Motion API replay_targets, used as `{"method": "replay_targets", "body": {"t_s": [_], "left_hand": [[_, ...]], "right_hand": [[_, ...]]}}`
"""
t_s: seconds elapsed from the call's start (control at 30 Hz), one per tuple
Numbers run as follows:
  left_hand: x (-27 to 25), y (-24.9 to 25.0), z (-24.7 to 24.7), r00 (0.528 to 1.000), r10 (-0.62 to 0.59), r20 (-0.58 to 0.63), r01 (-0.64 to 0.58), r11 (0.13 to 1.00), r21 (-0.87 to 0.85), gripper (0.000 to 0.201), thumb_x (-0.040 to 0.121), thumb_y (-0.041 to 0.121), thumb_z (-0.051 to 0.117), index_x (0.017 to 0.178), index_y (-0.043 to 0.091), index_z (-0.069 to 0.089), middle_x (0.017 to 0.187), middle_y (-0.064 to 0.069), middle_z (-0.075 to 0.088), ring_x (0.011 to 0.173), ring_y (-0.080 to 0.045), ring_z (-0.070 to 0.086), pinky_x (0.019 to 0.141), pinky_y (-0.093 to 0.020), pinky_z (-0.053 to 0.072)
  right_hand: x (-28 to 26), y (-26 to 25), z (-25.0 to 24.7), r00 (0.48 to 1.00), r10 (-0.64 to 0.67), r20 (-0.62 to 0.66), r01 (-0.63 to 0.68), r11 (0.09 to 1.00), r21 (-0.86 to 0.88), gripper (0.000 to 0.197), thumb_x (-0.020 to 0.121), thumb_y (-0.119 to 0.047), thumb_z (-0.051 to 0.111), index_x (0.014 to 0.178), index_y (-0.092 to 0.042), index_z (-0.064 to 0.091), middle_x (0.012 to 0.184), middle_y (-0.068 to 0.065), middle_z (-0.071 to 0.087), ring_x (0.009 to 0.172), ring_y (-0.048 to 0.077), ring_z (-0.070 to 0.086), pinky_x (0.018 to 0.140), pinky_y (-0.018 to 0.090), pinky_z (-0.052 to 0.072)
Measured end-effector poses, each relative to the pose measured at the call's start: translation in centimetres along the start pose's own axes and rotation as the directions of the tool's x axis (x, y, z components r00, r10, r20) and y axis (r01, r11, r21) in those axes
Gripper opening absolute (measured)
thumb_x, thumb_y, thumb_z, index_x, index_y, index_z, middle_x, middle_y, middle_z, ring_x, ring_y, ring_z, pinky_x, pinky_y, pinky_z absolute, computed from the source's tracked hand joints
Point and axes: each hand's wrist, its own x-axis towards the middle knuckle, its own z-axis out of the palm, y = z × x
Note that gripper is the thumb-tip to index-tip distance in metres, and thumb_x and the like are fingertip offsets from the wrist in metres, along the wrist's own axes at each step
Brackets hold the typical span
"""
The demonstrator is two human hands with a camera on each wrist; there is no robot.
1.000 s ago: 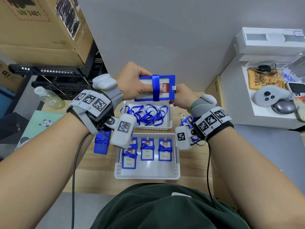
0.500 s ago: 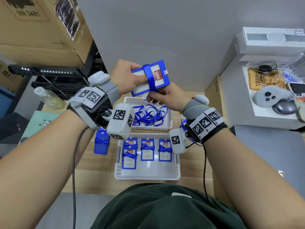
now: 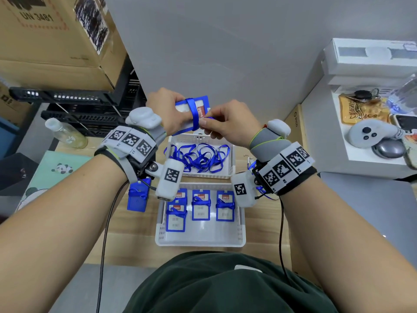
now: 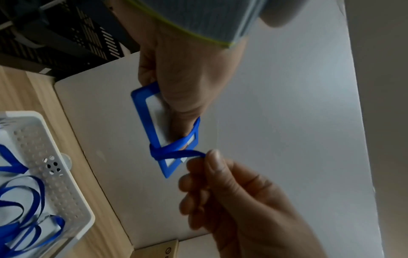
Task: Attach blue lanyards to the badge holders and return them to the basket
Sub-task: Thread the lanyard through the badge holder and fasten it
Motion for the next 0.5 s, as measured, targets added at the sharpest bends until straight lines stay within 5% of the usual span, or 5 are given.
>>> {"method": "replay_targets", "body": {"t_s": [0.1, 0.3, 0.4, 0.5], "left_hand": [[-0.2, 0.8, 0.1, 0.993, 0.036, 0.115, -0.045, 0.996, 0.076, 0.03, 0.077, 0.043, 0.07, 0.081, 0.013, 0.07, 0.071, -0.008, 0.066, 0.071, -0.03, 0.06, 0.066, -0.038, 0.049], [-0.7, 1.1, 0.3, 0.96, 0.102, 0.259, -0.076, 0.991, -0.106, 0.023, 0.082, 0.04, 0.062, 0.077, 0.018, 0.062, 0.067, -0.003, 0.059, 0.063, -0.02, 0.05, 0.056, -0.028, 0.037], [-0.6, 0.9, 0.3, 0.933, 0.056, 0.354, 0.057, 0.952, -0.301, 0.028, 0.086, 0.035, 0.058, 0.091, 0.009, 0.066, 0.083, -0.018, 0.067, 0.071, -0.02, 0.057, 0.07, -0.038, 0.051], [-0.6, 1.6, 0.0, 0.901, 0.034, 0.433, 0.206, 0.844, -0.495, 0.022, 0.09, 0.015, 0.048, 0.094, -0.001, 0.062, 0.087, -0.021, 0.06, 0.078, -0.024, 0.058, 0.079, -0.045, 0.055]], "right_hand": [[0.1, -0.1, 0.3, 0.998, -0.032, -0.054, 0.029, 0.998, -0.056, 0.023, 0.091, -0.031, 0.067, 0.079, -0.012, 0.074, 0.066, 0.003, 0.072, 0.058, 0.016, 0.067, 0.07, 0.03, 0.056], [0.1, 0.0, 0.0, 0.991, -0.023, -0.132, 0.014, 0.998, -0.069, 0.022, 0.088, -0.035, 0.068, 0.074, -0.019, 0.069, 0.063, 0.001, 0.071, 0.059, 0.015, 0.065, 0.071, 0.031, 0.053], [0.1, 0.1, -0.1, 0.991, -0.005, -0.137, -0.006, 0.997, -0.079, 0.022, 0.088, -0.035, 0.069, 0.078, -0.015, 0.07, 0.066, 0.004, 0.07, 0.064, 0.021, 0.066, 0.071, 0.034, 0.054], [0.1, -0.1, -0.2, 0.994, -0.006, -0.112, -0.009, 0.99, -0.139, 0.021, 0.086, -0.033, 0.07, 0.078, -0.014, 0.07, 0.06, -0.003, 0.062, 0.058, 0.015, 0.056, 0.064, 0.02, 0.044]]}}
